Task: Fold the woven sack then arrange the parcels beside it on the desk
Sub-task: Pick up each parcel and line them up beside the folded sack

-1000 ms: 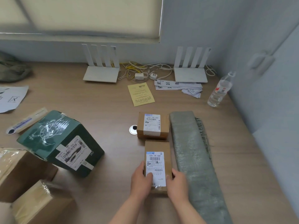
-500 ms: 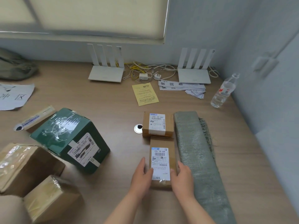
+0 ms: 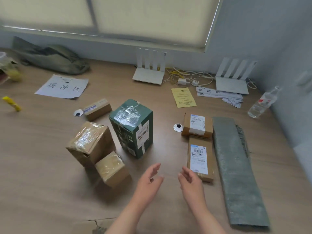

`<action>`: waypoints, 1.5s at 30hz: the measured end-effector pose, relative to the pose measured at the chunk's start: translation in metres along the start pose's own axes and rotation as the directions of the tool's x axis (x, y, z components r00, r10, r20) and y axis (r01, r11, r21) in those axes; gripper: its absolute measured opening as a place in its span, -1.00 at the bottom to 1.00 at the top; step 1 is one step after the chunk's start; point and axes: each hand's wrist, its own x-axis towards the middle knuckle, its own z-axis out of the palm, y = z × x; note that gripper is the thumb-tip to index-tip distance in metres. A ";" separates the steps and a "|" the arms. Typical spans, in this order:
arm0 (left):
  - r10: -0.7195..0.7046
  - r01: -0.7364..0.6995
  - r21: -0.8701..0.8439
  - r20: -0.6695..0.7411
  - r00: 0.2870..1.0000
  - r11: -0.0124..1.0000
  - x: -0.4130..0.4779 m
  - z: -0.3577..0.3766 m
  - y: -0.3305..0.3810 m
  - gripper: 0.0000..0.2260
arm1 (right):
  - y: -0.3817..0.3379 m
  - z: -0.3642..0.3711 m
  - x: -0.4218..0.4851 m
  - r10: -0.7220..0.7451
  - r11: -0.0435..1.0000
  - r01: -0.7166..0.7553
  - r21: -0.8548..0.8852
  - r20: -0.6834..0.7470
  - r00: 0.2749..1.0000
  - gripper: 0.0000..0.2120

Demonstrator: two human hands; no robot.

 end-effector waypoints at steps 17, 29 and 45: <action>-0.259 0.238 -0.107 -0.270 0.927 0.965 -0.125 -0.209 -0.098 -0.70 | 0.003 0.133 -0.112 0.149 0.943 -0.017 -0.332 0.379 0.913 -0.56; -0.472 0.438 -0.219 -0.136 0.871 0.872 -0.145 -0.182 -0.121 -0.74 | 0.072 0.136 -0.113 0.396 0.884 -0.268 -0.383 0.310 0.864 -0.49; -0.218 0.206 -0.345 0.003 0.976 0.916 -0.098 -0.122 -0.005 -0.60 | -0.054 0.043 -0.121 0.098 0.994 -0.101 0.042 0.066 0.993 -0.66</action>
